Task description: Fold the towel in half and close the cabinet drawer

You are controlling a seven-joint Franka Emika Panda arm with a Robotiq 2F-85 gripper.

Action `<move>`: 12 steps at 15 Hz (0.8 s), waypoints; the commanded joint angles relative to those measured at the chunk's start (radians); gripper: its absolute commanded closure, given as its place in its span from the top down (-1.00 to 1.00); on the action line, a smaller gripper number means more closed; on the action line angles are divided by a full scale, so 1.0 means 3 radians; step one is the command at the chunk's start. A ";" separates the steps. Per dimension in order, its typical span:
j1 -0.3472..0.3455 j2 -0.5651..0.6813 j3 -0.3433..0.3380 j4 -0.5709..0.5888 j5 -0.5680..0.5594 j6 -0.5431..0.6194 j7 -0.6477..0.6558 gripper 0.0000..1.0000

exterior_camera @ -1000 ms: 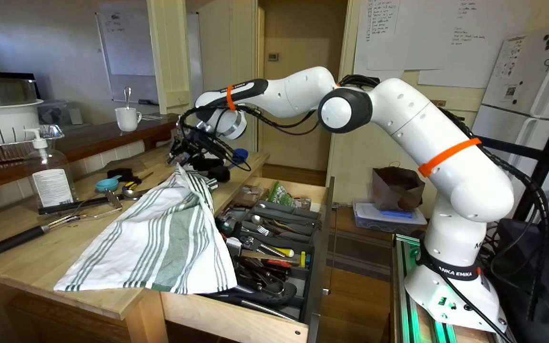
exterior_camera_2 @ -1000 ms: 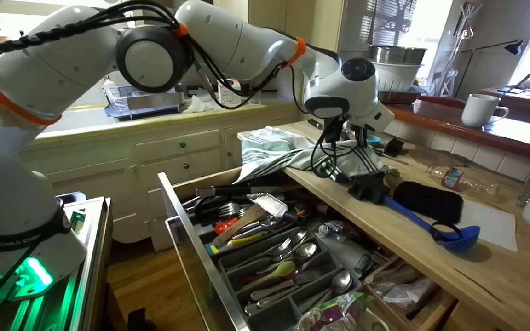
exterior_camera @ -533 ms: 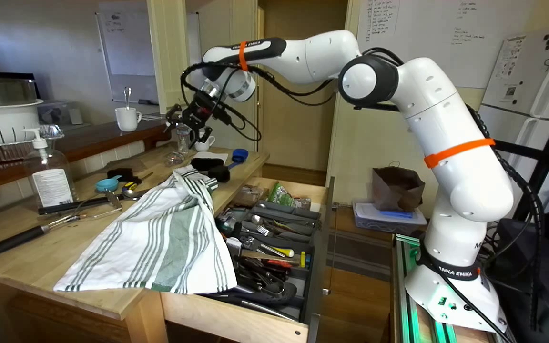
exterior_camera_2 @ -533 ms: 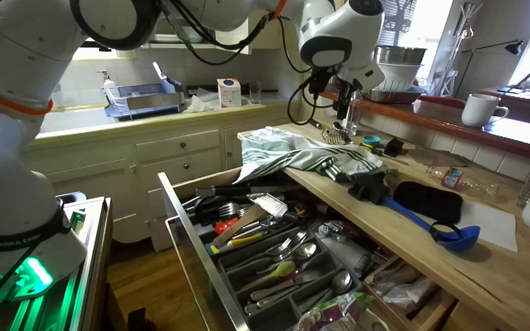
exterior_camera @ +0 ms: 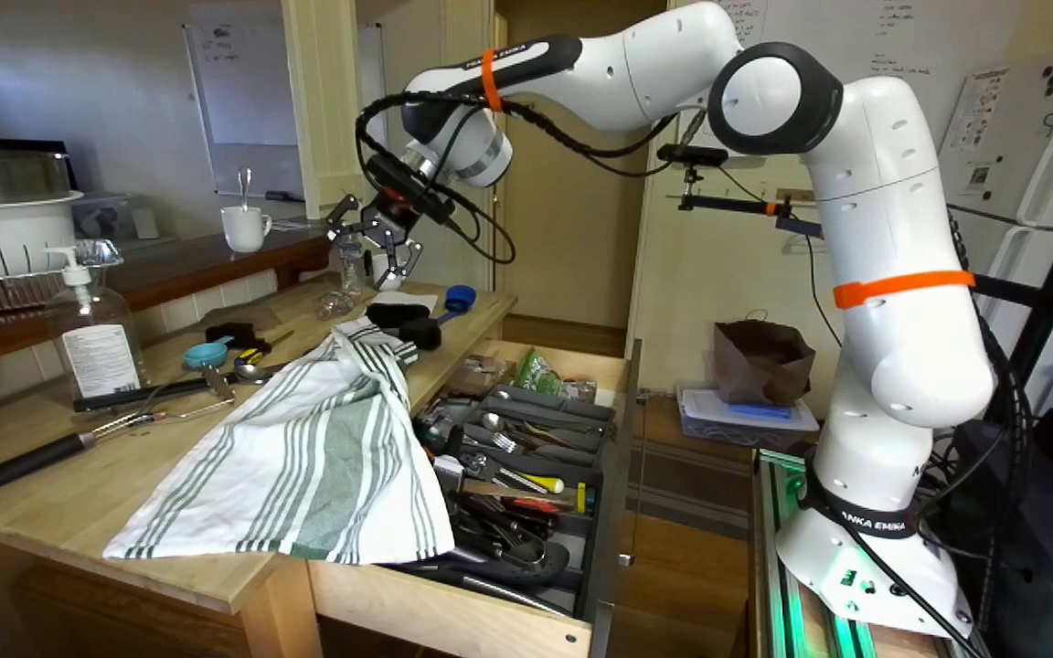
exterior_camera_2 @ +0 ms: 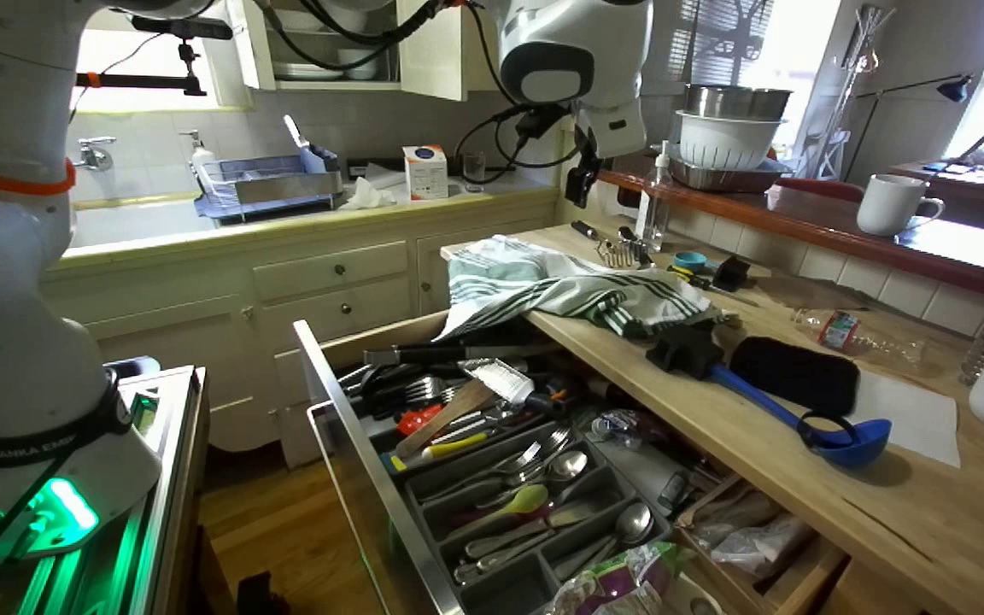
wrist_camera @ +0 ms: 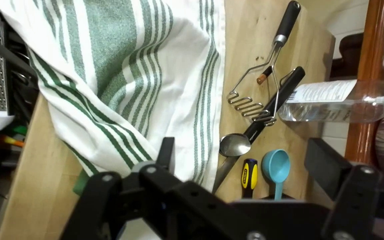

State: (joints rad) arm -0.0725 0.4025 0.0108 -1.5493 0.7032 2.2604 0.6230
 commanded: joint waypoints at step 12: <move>0.0459 -0.0515 -0.0167 -0.1471 -0.0980 0.0944 0.0999 1.00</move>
State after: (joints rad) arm 0.0838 0.2489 -0.0583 -1.9918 0.4182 2.5452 0.9168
